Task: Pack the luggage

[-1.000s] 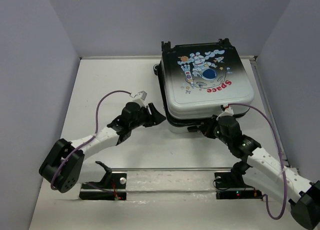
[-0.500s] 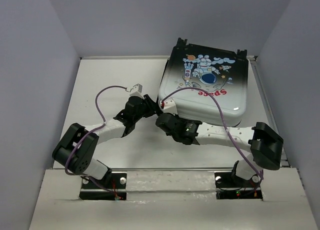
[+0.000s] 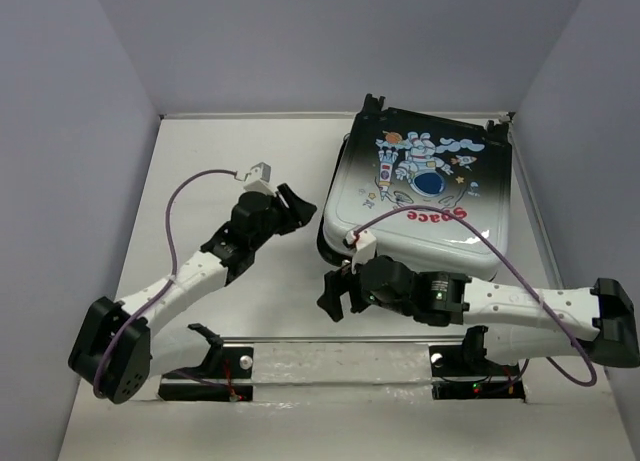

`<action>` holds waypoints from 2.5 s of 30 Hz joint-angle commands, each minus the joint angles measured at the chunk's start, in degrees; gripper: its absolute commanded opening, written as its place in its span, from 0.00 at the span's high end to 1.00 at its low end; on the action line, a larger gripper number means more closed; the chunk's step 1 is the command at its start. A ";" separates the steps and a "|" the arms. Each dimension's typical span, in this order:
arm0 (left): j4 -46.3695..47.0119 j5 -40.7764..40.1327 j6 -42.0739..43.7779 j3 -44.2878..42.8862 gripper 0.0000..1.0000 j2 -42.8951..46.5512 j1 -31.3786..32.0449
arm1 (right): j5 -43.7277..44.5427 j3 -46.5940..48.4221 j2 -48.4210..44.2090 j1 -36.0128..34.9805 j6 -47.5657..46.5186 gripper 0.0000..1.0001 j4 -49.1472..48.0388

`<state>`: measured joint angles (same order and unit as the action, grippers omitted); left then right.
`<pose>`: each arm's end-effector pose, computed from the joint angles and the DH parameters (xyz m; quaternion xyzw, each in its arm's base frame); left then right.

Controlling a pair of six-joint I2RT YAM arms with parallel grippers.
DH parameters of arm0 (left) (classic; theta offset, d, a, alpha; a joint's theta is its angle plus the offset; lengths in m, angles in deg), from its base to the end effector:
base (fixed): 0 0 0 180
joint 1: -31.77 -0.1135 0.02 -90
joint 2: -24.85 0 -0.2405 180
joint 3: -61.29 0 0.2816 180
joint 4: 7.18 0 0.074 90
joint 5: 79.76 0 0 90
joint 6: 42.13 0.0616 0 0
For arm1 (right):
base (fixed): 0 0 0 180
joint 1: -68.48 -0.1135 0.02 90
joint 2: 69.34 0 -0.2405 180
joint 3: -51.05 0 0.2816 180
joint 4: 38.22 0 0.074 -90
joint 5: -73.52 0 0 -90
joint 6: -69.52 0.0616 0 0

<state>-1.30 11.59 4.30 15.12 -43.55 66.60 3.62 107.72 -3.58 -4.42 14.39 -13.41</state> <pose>0.2637 -0.1852 0.1924 -0.0539 0.7986 -0.3861 0.4585 0.1110 0.2889 0.2148 -0.2055 0.8483 0.2833 0.3973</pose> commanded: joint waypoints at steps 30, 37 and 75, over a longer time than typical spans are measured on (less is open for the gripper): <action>11.44 12.02 -0.98 -0.86 0.24 -4.81 -2.22 | -49.24 30.35 21.67 85.48 -9.21 0.01 9.57; 13.64 6.49 -3.53 7.05 0.25 2.12 0.85 | -66.40 39.47 34.05 70.65 -10.27 0.03 7.18; -12.64 15.70 0.69 -26.17 0.01 -1.55 -27.01 | -64.13 68.60 31.03 70.88 -9.20 0.00 10.08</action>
<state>-20.34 17.38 7.75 -10.52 -45.98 40.55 -63.63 182.18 37.18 66.22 8.47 -2.50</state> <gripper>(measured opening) 0.986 0.995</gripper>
